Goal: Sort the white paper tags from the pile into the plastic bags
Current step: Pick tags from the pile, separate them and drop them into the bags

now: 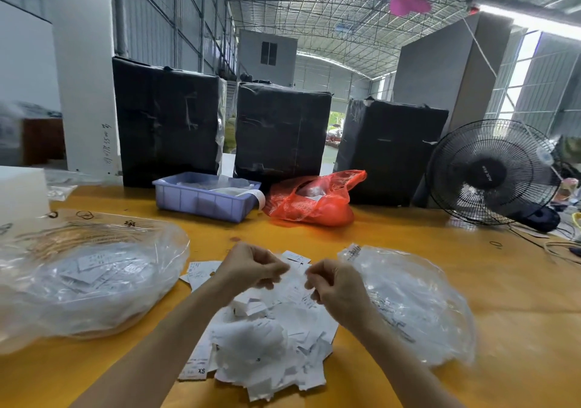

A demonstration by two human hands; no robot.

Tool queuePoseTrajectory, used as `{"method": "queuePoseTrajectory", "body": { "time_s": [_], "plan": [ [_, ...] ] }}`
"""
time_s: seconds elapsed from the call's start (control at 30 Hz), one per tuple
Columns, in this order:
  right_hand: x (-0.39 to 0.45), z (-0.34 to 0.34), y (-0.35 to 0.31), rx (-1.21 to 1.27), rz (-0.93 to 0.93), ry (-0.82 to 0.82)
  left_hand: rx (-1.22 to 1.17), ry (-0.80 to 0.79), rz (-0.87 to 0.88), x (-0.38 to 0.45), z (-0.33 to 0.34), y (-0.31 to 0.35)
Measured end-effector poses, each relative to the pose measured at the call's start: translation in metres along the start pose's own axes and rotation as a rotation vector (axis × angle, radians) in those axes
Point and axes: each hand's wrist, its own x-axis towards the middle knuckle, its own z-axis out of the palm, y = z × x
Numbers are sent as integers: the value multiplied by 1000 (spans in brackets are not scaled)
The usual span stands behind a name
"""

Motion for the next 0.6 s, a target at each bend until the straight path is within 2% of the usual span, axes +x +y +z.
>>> {"method": "queuePoseTrajectory", "body": {
  "time_s": [0.1,0.17,0.37,0.43,0.53,0.6],
  "plan": [
    [5,10,4,-373,49,-353,-77,153,-9,4,-11,-4],
    [7,18,4,-435,86,-447,-69,180,-28,5,-15,-9],
    [22,21,14,-246,87,-379,-86,146,-101,15,-19,-20],
    [25,16,18,-141,100,-289,-160,109,-147,20,-20,-18],
    [28,5,21,113,122,-107,-230,69,-214,24,-21,-15],
    [29,2,21,345,104,-63,-304,57,-237,25,-18,-15]
  ]
}}
